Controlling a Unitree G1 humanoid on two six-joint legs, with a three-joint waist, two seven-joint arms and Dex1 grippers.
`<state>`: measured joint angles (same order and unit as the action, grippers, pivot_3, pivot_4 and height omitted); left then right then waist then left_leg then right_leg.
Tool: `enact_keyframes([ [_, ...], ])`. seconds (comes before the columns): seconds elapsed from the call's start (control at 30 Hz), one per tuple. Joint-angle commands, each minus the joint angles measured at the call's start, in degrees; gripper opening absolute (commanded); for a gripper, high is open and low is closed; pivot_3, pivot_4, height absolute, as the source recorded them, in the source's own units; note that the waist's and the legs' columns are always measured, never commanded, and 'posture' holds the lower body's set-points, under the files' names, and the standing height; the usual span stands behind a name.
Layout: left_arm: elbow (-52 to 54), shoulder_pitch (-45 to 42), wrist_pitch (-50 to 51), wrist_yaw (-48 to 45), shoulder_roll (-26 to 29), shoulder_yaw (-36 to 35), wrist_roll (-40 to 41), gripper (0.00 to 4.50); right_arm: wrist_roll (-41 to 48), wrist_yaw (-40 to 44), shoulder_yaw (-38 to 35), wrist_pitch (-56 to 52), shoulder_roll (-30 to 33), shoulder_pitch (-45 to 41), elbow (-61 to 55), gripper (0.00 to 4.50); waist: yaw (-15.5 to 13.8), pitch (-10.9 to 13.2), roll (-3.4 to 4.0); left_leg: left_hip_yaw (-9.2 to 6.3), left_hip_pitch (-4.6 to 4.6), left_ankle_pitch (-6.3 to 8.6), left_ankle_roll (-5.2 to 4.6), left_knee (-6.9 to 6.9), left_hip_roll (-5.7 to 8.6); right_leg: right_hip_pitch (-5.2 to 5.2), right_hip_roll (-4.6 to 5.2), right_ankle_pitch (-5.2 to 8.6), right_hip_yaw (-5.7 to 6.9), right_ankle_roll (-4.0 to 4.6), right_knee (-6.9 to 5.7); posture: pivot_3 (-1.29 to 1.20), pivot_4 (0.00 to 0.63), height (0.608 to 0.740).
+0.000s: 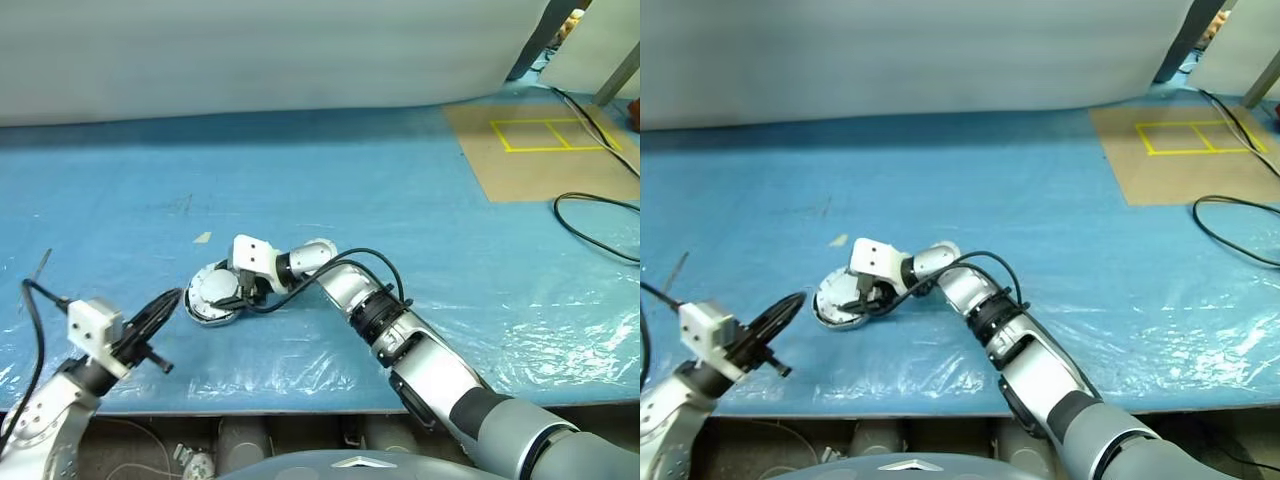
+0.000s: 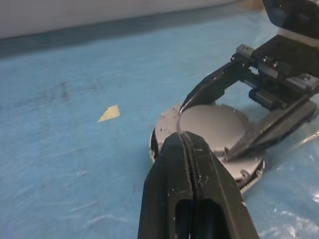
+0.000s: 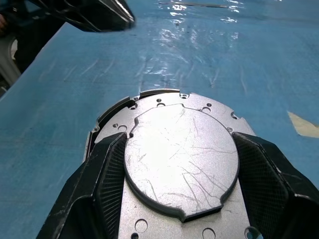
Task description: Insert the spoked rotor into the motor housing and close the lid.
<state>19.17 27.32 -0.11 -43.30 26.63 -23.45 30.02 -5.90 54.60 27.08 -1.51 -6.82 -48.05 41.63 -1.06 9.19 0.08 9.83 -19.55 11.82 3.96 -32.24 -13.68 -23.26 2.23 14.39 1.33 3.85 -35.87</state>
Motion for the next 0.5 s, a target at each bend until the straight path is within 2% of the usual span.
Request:
enact_keyframes([
  [0.03,-0.70,0.76,-2.74,-0.87,0.58,-2.28,-0.88,0.00,0.31,-3.25,-0.81,-1.61,-6.24,-4.07,3.15,2.97,-0.20,0.04,0.06,0.00,0.02,0.00,0.00,0.01,0.00,0.02,0.00,0.00,0.00,0.00,0.00,0.00,0.150,0.740],
  [0.23,-1.35,0.64,-4.46,0.98,-1.58,-1.66,-1.84,0.00,1.66,2.01,2.80,1.11,-7.82,-5.55,0.84,2.97,-0.14,0.01,0.02,0.00,0.04,0.00,0.00,0.00,0.00,0.06,0.01,0.00,-0.02,0.00,0.02,0.00,0.150,0.740],
  [0.37,-1.66,0.53,-5.04,1.24,-2.39,-0.56,-3.32,0.00,-3.15,6.17,8.95,6.45,-5.38,-6.68,3.71,2.97,0.19,-0.02,-0.04,0.01,-0.16,0.00,0.01,0.03,-0.01,-0.10,-0.02,0.00,0.00,0.00,0.12,0.00,0.150,0.740],
  [0.43,-1.55,0.37,-5.07,1.46,-2.53,-0.49,-3.35,0.00,-4.95,10.92,11.94,8.90,-3.15,-7.16,4.97,2.97,0.26,-0.03,-0.06,0.01,-0.18,0.02,0.04,0.06,0.00,-0.11,-0.01,-0.01,0.00,-0.01,0.13,0.00,0.150,0.740],
  [0.5,-1.86,0.39,-5.31,1.43,-2.63,-0.59,-3.43,0.00,-5.78,13.58,12.42,10.19,-1.96,-8.42,7.22,2.97,0.26,-0.04,-0.06,0.01,-0.17,0.04,0.08,0.08,0.00,-0.11,-0.01,-0.01,0.01,-0.01,0.13,0.00,0.150,0.740],
])
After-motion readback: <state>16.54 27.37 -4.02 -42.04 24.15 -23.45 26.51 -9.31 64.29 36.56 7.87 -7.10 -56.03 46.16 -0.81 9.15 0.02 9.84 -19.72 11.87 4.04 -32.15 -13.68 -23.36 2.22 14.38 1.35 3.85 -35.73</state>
